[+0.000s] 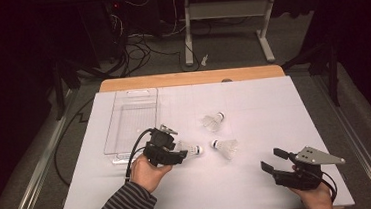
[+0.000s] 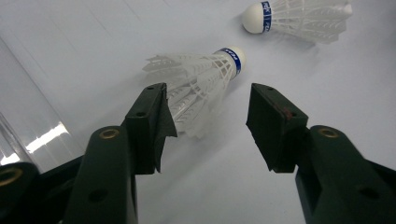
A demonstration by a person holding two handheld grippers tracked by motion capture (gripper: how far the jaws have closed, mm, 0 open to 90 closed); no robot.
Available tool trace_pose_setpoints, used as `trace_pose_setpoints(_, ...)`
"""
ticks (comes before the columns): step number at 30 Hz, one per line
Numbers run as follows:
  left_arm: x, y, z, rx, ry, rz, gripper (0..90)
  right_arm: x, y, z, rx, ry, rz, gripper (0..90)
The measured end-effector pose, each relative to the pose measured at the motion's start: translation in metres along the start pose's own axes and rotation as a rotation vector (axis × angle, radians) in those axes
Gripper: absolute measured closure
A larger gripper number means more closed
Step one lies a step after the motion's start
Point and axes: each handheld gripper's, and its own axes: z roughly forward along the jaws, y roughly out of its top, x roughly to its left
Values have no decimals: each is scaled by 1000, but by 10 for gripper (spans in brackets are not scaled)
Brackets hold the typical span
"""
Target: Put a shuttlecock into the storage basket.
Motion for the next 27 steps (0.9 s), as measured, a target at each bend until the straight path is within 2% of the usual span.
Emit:
trace_pose_setpoints(14, 5, 3, 8, 80, -20, -10, 544, 0, 0, 0, 2, -1, -2, 312)
trace_pose_setpoints(27, 7, 5, 16, 110, -41, -21, 609, 0, 0, 1, 5, -1, -4, 313)
